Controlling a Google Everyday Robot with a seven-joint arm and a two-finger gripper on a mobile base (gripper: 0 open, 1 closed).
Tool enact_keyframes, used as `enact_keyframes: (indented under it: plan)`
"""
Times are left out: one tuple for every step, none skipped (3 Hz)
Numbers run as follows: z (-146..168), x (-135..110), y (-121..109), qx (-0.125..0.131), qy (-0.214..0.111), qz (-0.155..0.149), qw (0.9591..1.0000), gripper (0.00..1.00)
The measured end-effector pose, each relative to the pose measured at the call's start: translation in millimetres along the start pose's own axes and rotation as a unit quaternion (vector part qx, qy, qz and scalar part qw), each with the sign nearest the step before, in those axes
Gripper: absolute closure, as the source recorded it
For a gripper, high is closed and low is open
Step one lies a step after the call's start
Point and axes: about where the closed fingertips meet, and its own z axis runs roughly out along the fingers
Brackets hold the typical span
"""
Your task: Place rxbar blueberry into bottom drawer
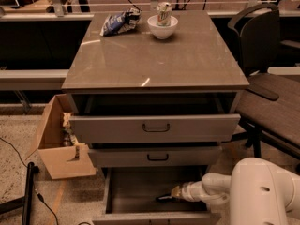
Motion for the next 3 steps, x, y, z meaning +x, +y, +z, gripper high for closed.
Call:
enact_keyframes:
  plan:
    - [11.1, 0.0, -0.1, -0.007, -0.009, 0.012, 0.9999, 0.59]
    - [7.7, -3.5, -2.8, 0.002, -0.024, 0.024, 0.9994, 0.36]
    - [-19.7, -9.6, -10.7, 0.028, -0.05, 0.035, 0.9978, 0.12]
